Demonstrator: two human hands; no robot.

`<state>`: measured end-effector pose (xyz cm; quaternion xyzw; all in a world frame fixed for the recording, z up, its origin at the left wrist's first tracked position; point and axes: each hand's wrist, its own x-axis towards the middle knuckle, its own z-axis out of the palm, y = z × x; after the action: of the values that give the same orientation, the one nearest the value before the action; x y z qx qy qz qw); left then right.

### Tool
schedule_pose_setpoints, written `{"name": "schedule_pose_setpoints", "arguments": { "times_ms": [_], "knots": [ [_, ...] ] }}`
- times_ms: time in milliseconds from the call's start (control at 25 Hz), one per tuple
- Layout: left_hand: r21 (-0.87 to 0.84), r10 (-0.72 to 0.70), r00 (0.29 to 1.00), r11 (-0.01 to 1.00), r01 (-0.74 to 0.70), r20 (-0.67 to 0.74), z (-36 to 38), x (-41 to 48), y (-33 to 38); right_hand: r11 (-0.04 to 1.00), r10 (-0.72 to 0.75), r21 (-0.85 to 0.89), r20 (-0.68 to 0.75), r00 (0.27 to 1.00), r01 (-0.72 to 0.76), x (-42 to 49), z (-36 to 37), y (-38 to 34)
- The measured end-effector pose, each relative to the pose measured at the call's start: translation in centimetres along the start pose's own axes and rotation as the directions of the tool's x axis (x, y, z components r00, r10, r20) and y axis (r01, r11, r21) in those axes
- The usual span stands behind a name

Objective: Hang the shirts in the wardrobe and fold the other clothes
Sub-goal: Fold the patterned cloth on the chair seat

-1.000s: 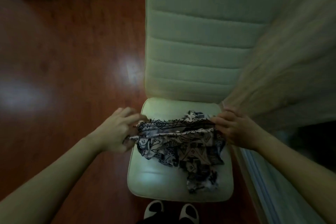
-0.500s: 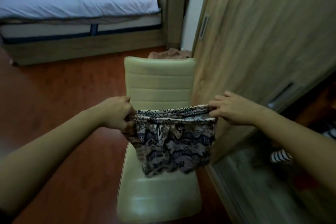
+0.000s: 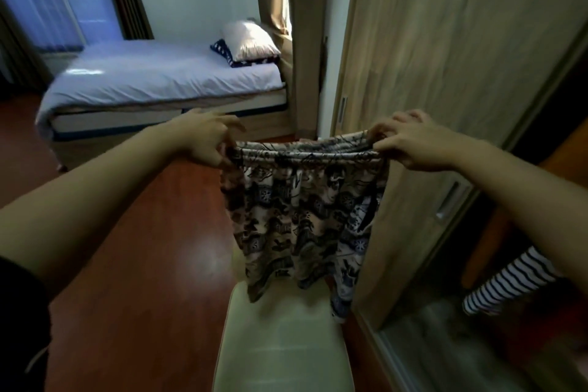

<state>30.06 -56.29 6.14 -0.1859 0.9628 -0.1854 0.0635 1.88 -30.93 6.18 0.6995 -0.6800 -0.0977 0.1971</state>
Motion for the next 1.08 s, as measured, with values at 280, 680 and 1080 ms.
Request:
{"name": "schedule_pose_setpoints", "arguments": {
  "times_ms": [280,680,1080],
  "knots": [
    [-0.346,-0.130,0.944,0.938,0.018,-0.304,-4.4,-0.8,0.3,0.970,0.212,0.107,0.051,0.976,-0.217,-1.3,-4.8,2.4],
    [-0.967,-0.337,0.907,0.114,-0.228,-0.254,-8.2,-4.1,0.3,0.276,0.529,0.961,-0.134,0.838,-0.021,-1.6,-6.5,2.1],
    [-0.949,-0.416,0.873,-0.067,-0.307,-0.253,-9.0,-4.5,1.7,-0.106,0.599,0.972,-0.106,0.794,0.210,-1.1,-7.1,-0.3]
  ]
}}
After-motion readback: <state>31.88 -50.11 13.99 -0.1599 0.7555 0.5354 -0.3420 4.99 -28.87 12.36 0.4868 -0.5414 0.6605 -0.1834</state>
